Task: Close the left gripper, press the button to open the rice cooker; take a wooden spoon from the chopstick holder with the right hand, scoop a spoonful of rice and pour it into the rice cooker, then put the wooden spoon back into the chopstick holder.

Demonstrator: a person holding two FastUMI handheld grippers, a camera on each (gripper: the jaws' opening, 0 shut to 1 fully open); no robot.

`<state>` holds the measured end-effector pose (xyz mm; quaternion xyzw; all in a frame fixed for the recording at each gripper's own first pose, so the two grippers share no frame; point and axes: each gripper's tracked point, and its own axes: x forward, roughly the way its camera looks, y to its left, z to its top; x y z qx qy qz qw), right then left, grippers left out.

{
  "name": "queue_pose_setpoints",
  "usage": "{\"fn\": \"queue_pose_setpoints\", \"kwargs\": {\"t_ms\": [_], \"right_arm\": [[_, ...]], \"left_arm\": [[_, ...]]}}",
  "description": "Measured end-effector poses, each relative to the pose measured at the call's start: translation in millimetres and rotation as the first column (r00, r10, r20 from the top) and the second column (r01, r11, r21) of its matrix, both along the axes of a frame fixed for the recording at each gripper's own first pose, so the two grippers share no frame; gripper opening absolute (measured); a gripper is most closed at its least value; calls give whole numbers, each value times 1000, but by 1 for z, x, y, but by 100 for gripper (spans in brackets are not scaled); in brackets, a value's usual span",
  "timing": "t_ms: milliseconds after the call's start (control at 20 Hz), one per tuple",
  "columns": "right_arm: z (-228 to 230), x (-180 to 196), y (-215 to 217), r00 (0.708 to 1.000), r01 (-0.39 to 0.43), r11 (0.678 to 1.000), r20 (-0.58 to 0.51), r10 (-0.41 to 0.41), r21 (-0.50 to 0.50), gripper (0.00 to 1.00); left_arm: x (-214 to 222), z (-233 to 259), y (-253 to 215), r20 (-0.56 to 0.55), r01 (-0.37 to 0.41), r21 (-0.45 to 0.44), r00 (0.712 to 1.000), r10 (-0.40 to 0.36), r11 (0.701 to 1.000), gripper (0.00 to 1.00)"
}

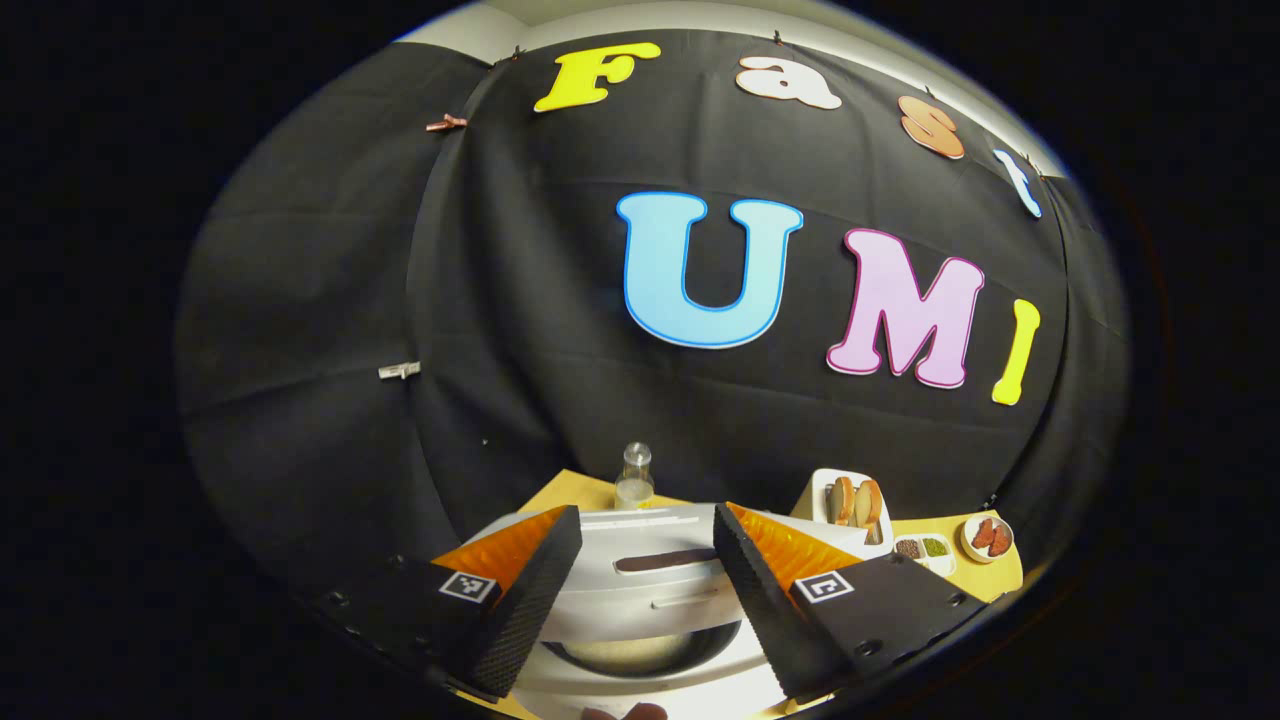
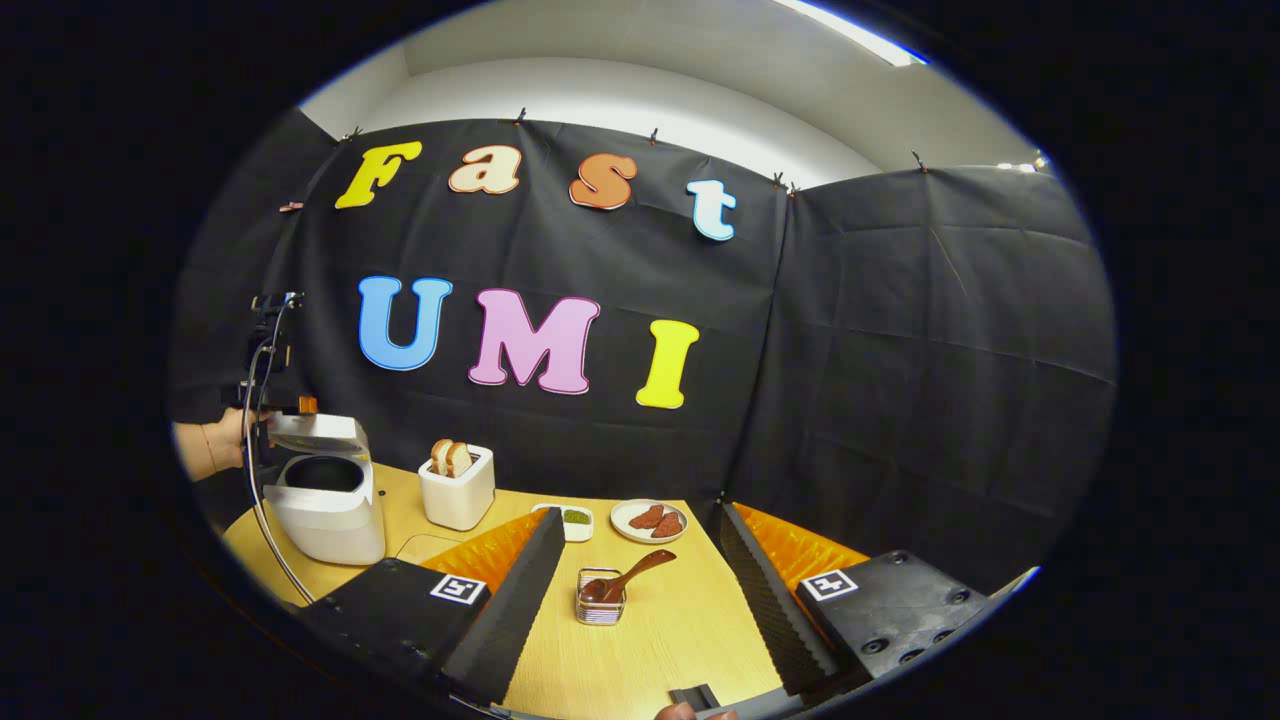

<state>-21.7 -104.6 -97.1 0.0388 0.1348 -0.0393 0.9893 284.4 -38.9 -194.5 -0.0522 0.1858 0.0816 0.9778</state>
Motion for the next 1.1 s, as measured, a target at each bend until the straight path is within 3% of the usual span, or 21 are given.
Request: {"fn": "queue_pose_setpoints", "kwargs": {"t_ms": [450, 900, 1100], "right_arm": [[1, 3, 0, 1000, -18, 1000, 6, 18, -7, 98], [-2, 5, 1, 1000, -31, 999, -1, 31, -11, 98], [0, 9, 7, 999, -46, 999, 1, 46, -9, 98]], "left_arm": [[-35, -52, -10, -53, -19, 45, 998, 21, 999, 94], [-50, -76, -21, -108, -39, 20, 993, 41, 999, 98], [-54, -97, -40, -169, 1, -20, 986, -4, 1000, 98]]}}
